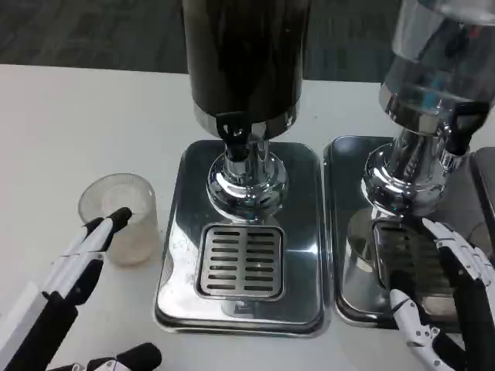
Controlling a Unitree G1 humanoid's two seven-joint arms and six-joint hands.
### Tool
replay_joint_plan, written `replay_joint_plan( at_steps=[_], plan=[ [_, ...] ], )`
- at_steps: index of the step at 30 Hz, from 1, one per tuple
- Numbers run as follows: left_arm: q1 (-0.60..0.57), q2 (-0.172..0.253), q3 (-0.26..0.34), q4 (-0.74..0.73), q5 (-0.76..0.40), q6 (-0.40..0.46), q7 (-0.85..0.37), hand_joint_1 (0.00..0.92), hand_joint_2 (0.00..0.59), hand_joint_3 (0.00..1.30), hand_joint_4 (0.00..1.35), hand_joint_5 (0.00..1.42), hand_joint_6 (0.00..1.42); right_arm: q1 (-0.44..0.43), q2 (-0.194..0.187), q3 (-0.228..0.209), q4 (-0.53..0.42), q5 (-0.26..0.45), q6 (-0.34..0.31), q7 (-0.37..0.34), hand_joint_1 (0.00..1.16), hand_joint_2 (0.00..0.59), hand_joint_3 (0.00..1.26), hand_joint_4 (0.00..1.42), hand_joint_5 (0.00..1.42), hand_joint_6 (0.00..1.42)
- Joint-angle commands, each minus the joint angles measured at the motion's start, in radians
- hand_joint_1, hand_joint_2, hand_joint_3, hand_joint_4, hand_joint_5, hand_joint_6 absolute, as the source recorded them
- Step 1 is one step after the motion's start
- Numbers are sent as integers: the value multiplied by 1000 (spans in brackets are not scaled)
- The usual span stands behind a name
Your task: Grasp the cup under the faucet to collect the drink, then remove the cup.
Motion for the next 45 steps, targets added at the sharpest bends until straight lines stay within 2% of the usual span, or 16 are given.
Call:
replay_joint_plan(
  at_steps=[1, 9, 12, 23, 35, 43, 45],
  plan=[
    [-25, -15, 29, 43, -59, -45, 22, 0, 108, 0, 0, 11, 178, -5, 5, 5, 16, 8, -2, 2, 337, 422, 219, 164, 133, 80],
    [-100, -7, 50, 128, -178, -76, -3, 0, 48, 0, 0, 62, 268, -14, 15, 6, 36, 28, -5, 1, 337, 422, 219, 164, 133, 86],
    [-124, 1, 56, 149, -187, -52, -15, 0, 40, 0, 0, 65, 271, -18, 17, 6, 39, 36, -6, 0, 338, 422, 219, 164, 133, 89],
    [-288, 50, 55, 366, -154, -6, -9, 0, 7, 0, 0, 28, 255, -44, 21, 23, 49, 33, 0, -2, 340, 422, 219, 164, 133, 108],
    [-468, 91, 0, 615, -171, -24, -47, 5, 6, 0, 0, 26, 260, -83, 15, 29, 53, 32, 2, 12, 341, 422, 232, 170, 145, 124],
    [-556, 112, -44, 743, -164, -54, -51, 33, 3, 0, 0, 26, 264, -93, 23, 46, 43, 23, 4, 10, 341, 422, 240, 174, 147, 127],
    [-574, 114, -54, 771, -165, -59, -47, 63, 17, 0, 0, 37, 266, -86, 27, 53, 36, 19, 5, 7, 341, 422, 240, 174, 150, 127]
  ],
)
